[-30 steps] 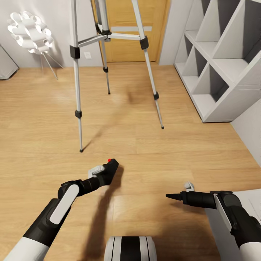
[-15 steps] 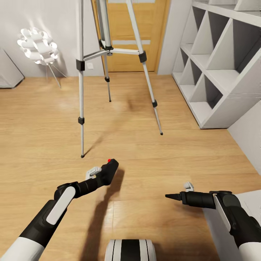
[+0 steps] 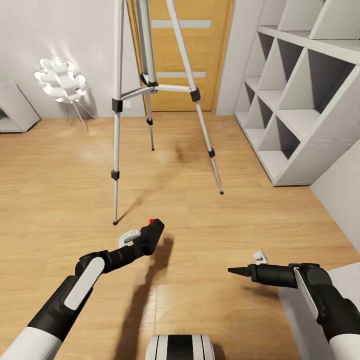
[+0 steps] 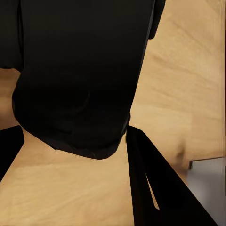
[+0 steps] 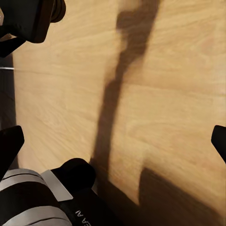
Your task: Attach the digital camera to the camera tripod in the bedroom.
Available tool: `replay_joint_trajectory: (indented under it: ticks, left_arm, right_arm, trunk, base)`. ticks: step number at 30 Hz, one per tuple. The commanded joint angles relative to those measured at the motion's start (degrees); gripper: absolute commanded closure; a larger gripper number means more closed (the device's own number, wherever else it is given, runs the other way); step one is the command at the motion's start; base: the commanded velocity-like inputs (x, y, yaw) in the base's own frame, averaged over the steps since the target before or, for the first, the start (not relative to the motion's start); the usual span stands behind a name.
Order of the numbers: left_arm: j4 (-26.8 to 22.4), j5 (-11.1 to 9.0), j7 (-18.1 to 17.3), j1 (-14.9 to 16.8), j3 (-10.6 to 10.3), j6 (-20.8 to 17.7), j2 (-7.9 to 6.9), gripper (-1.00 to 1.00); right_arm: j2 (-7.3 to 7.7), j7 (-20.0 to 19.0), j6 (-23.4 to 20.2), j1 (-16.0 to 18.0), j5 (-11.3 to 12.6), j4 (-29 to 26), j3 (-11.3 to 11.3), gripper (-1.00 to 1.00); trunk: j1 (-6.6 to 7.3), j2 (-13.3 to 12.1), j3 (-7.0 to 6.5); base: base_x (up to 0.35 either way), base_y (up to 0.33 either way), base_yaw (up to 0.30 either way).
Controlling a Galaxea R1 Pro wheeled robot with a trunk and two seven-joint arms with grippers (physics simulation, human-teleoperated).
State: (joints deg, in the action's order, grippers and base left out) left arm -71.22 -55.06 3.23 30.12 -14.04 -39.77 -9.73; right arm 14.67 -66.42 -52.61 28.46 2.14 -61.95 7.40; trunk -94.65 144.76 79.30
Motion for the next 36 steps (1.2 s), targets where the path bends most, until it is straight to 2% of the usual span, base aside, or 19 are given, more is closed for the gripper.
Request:
replay_joint_trajectory:
  ticks: [1,36]
  left_arm:
    - [-0.06,-0.37,0.46,0.03,-0.10,-0.10,-0.03,1.00]
    - [0.13,0.39,1.07,0.03,-0.11,-0.13,0.23,1.00]
  right_arm:
    - [0.00,-0.03,-0.47,0.02,0.20,-0.01,0.02,-1.00]
    - [-0.37,0.06,-0.41,0.02,0.13,-0.01,-0.09,-1.00]
  trunk:
    - [0.03,0.00,-0.19]
    - [0.93,-0.47,-7.94]
  base:
    - [0.000,0.000,0.000]
    - [0.000,0.000,0.000]
